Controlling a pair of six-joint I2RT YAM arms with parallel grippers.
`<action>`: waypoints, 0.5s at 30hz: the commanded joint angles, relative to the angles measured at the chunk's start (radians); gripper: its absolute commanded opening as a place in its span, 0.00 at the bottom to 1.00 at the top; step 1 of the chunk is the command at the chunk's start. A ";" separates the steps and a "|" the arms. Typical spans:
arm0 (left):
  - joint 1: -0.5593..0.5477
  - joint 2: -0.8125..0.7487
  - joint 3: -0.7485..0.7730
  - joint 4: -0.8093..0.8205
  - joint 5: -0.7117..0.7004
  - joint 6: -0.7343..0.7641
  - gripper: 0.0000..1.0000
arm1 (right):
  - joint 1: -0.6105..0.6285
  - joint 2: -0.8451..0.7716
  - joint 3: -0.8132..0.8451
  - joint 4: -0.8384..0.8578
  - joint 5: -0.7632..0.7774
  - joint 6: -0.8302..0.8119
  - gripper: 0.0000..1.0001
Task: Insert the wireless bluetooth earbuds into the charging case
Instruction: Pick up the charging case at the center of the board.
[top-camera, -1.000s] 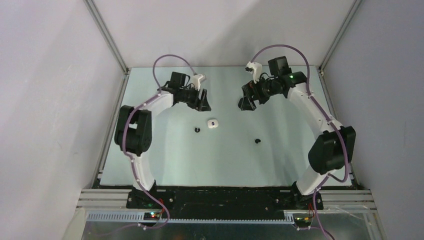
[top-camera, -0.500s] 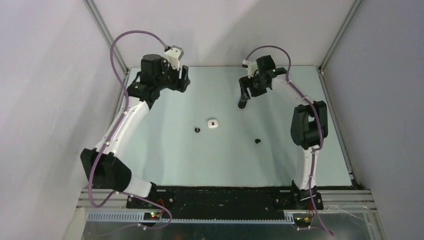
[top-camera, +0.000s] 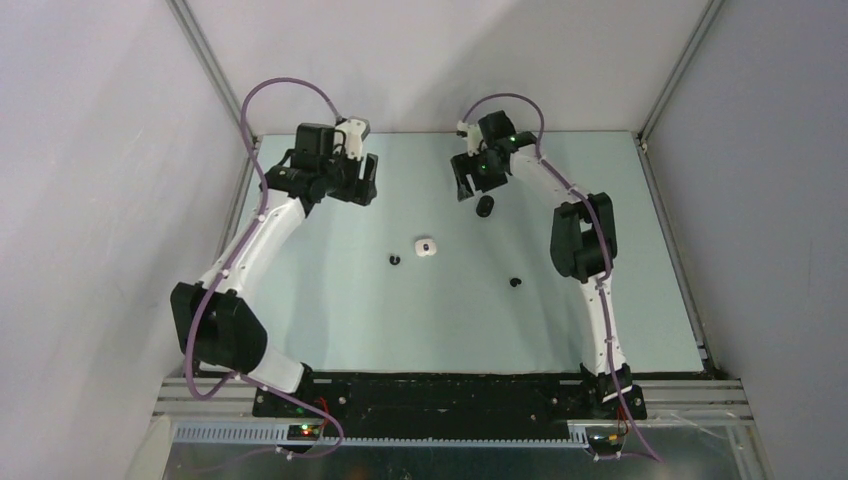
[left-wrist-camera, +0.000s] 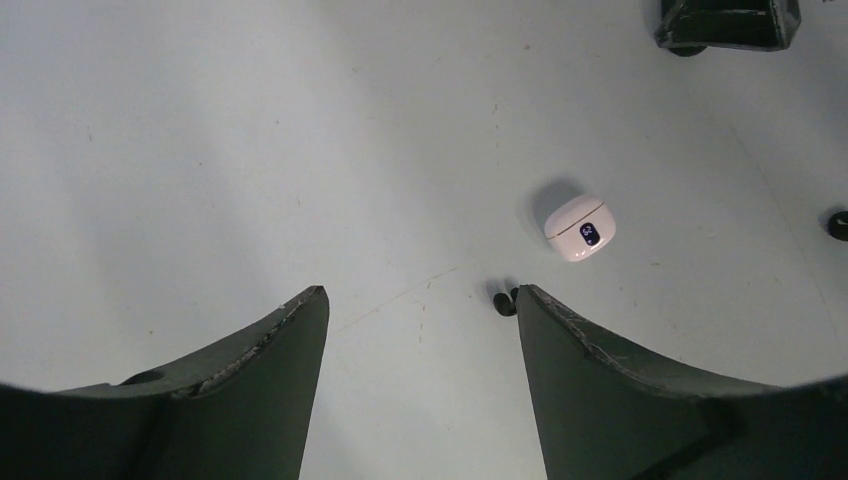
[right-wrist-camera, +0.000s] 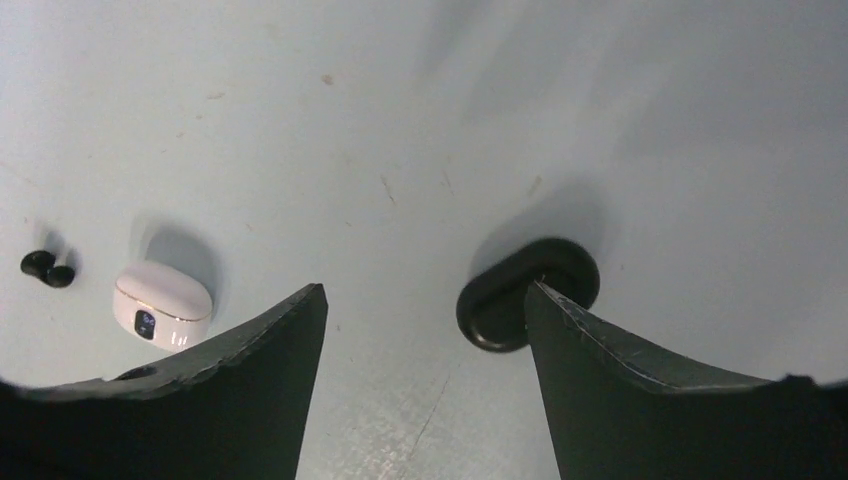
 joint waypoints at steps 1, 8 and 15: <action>0.033 -0.009 -0.006 -0.006 0.113 -0.003 0.75 | -0.017 0.004 0.156 -0.061 -0.033 -0.282 0.79; 0.069 0.009 0.019 -0.025 0.257 0.044 0.72 | -0.063 0.036 0.159 -0.097 0.003 -0.784 0.82; 0.082 0.012 0.043 -0.050 0.305 0.078 0.72 | -0.093 0.028 0.111 -0.182 -0.072 -1.186 0.81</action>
